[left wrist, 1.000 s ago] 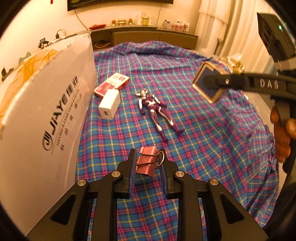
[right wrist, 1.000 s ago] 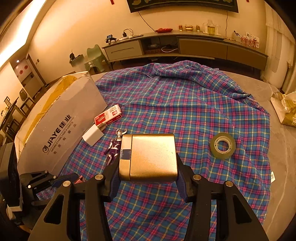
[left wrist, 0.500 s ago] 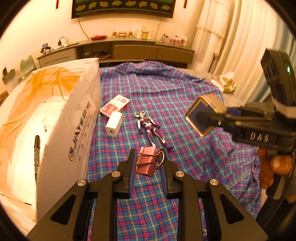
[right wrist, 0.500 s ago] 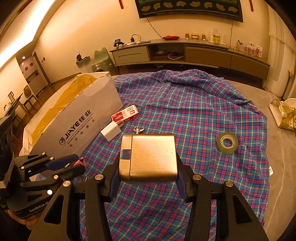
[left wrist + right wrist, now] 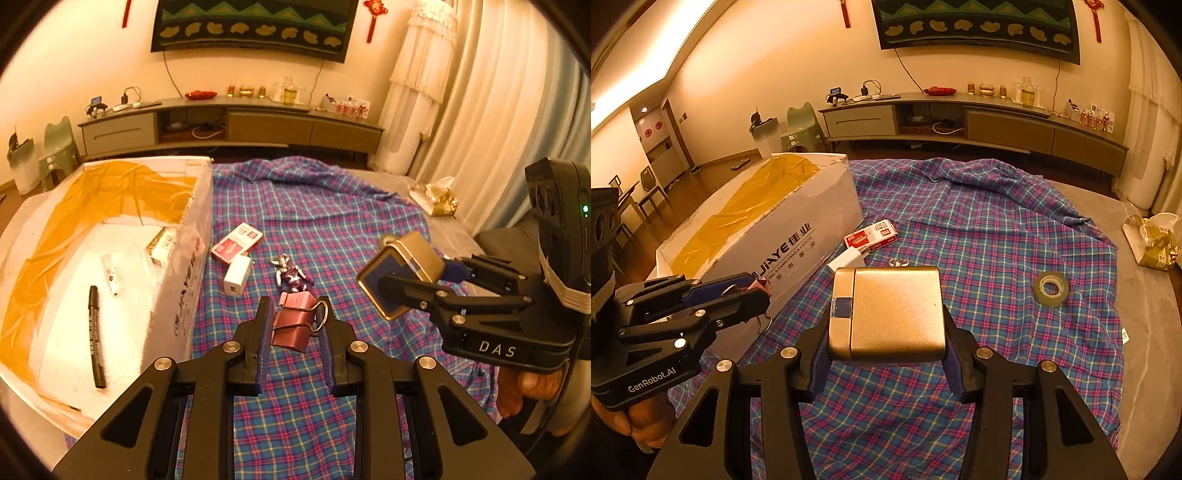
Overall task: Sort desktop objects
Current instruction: 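Lift the binder clip and gold cube and carry both over the cardboard box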
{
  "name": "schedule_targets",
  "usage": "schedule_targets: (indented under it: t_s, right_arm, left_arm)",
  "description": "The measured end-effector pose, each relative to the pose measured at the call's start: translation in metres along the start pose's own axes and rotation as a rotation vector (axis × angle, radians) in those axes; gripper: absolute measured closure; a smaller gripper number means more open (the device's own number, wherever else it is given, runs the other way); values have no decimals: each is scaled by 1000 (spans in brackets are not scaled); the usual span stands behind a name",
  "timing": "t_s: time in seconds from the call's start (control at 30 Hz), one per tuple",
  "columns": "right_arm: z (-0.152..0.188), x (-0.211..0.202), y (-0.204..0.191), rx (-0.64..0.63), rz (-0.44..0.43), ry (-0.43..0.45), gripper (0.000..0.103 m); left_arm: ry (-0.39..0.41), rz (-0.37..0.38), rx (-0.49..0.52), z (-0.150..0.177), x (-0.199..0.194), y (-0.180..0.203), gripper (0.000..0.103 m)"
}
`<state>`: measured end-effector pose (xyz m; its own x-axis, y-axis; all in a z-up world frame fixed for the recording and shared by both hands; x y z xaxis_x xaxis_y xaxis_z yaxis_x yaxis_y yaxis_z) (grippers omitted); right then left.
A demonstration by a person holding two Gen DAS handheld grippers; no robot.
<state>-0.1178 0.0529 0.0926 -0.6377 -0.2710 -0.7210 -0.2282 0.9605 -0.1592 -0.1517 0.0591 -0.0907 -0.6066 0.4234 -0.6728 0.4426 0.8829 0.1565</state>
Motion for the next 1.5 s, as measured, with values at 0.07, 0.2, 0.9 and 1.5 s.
schedule_targets:
  t_s: [0.07, 0.2, 0.9, 1.5]
  right_arm:
    - [-1, -3, -5, 1, -3, 1, 51]
    - [-5, -10, -17, -18, -7, 3, 51]
    - [-48, -39, -88, -151, 14, 53, 51]
    - [-73, -35, -145, -258, 9, 66, 51]
  left_arm:
    - [7, 5, -10, -3, -4, -3, 79]
    - [27, 13, -23, -7, -13, -6, 79]
    - [114, 56, -111, -25, -57, -38, 79]
    - [134, 89, -245, -31, -75, -84, 79]
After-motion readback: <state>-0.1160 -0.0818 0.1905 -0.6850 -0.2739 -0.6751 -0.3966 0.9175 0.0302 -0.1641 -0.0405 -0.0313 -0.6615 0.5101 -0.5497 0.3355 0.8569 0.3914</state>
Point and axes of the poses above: each gripper's, at about its wrist camera, not at the fingertips, and x roughly the way its jaws point, y to its right, z to its underside, the point moved 9 cm from there along x, roughly the way its jaws point, and after that the axes turned 2 degrees about x, right-handed, at the moved point
